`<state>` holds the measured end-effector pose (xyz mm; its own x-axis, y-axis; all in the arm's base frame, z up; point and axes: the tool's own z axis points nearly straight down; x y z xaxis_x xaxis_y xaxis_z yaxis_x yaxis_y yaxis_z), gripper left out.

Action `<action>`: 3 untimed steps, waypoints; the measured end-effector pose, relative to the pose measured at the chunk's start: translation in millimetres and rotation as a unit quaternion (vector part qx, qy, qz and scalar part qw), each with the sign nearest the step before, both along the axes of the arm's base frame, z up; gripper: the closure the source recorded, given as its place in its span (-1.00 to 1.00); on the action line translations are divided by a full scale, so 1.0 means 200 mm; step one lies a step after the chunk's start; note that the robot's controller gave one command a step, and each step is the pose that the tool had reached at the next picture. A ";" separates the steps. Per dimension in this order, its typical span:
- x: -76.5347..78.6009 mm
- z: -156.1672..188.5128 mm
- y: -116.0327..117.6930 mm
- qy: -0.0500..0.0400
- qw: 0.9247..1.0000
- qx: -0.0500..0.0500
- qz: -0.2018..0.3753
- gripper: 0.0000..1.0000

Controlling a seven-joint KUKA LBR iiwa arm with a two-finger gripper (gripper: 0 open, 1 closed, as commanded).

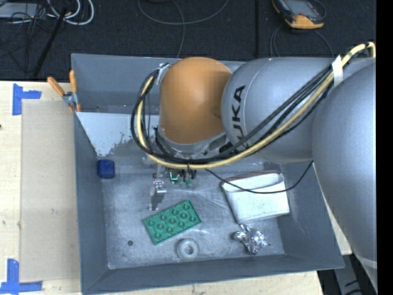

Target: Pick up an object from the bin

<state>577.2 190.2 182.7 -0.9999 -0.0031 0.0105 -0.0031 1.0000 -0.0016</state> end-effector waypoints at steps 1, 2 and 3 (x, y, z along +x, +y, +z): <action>-0.16 -0.55 -0.37 -0.009 0.990 0.003 0.141 -1.00; -0.17 -0.41 -0.41 -0.006 0.986 0.002 0.168 -1.00; -0.15 -0.42 -0.44 -0.005 0.988 0.002 0.154 -1.00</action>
Offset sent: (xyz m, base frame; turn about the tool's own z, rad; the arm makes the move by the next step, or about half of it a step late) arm -0.0346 -0.0754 -0.1127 -0.2843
